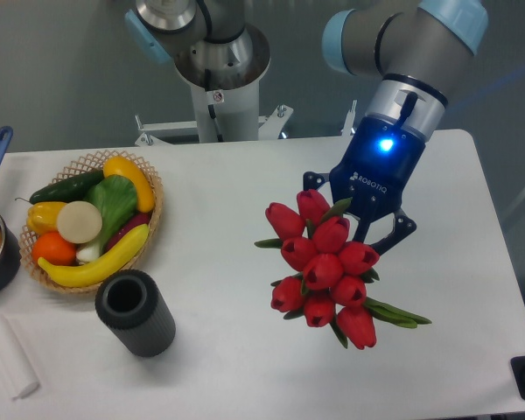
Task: Insert the flowers into the vase
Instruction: 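Hold the red tulip bunch in the gripper and begin moving toward the vase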
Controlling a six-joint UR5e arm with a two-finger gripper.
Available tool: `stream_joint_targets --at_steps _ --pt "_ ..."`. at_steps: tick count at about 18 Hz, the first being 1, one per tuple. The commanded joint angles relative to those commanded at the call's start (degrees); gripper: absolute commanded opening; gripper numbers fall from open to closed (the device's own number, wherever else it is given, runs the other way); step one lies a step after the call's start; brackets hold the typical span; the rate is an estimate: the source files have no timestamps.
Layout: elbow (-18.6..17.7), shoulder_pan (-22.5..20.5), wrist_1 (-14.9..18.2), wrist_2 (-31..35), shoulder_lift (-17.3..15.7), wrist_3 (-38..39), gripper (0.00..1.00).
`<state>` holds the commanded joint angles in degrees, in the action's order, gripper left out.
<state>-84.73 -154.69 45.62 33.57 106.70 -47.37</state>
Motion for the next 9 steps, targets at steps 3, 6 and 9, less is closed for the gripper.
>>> stream_joint_targets --at_steps 3,6,9 --pt "-0.4 0.2 -0.8 -0.1 0.1 0.3 0.35" --pt "-0.3 0.3 -0.9 0.0 0.0 1.9 0.35" --pt "-0.3 0.3 -0.9 0.0 0.1 2.0 0.35"
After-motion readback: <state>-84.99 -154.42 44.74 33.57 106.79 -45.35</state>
